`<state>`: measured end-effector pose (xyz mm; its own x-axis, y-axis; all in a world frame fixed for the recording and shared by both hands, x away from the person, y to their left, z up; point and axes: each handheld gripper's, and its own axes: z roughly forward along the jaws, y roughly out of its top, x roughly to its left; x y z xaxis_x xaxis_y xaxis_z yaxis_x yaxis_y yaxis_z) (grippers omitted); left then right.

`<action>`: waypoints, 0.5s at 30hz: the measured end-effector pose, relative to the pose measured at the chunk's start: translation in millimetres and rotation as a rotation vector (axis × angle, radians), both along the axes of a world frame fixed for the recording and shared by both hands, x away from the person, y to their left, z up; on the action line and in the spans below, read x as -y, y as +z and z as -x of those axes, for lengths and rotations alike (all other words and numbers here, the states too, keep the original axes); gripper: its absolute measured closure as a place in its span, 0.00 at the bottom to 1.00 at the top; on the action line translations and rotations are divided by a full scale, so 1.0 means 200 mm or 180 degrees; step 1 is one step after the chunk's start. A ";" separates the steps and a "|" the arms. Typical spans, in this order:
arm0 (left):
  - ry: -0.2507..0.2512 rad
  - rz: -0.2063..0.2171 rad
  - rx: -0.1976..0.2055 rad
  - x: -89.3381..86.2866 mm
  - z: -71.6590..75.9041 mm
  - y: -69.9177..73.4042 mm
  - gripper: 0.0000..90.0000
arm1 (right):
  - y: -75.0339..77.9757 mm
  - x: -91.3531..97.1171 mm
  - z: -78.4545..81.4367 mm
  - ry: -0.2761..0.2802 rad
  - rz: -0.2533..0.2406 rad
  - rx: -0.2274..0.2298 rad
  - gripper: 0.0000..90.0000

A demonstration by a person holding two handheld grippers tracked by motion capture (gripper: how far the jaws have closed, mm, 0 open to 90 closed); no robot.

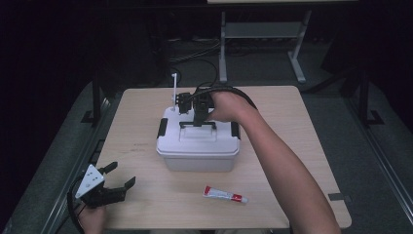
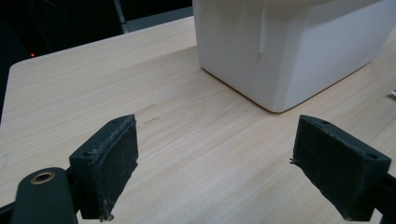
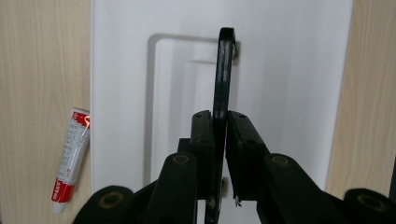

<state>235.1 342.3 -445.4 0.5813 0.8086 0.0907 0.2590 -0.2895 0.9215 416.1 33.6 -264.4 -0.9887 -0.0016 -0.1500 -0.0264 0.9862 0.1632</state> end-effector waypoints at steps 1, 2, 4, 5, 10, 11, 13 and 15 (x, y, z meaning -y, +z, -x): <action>0.0000 0.0000 0.0000 0.00 0.00 0.00 0.15 | 0.00 0.00 0.00 0.0000 0.0000 0.0000 0.90; 0.0000 -0.0003 -0.0001 0.00 0.00 0.00 0.15 | 0.00 0.00 -0.01 -0.0006 0.0004 -0.0013 0.90; -0.0003 -0.0004 0.0001 0.00 0.00 0.00 0.15 | 0.00 0.00 -0.02 -0.0028 0.0007 -0.0026 0.90; -0.0003 -0.0004 0.0001 0.00 0.00 0.00 0.15 | 0.00 0.00 -0.02 -0.0028 0.0007 -0.0026 0.90; -0.0001 0.0002 -0.0002 0.00 0.00 0.00 0.15 | -0.01 0.00 -0.05 -0.0034 0.0021 -0.0084 0.91; -0.0001 0.0002 -0.0006 0.00 0.00 0.00 0.15 | -0.02 0.00 -0.05 -0.0027 0.0050 -0.0094 0.91; 0.0003 0.0002 0.0001 0.00 0.00 0.00 0.15 | -0.02 0.00 -0.06 -0.0041 0.0030 -0.0114 0.92; 0.0003 0.0011 0.0002 -0.01 0.00 0.00 0.15 | -0.02 0.00 -0.07 -0.0049 0.0025 -0.0128 0.93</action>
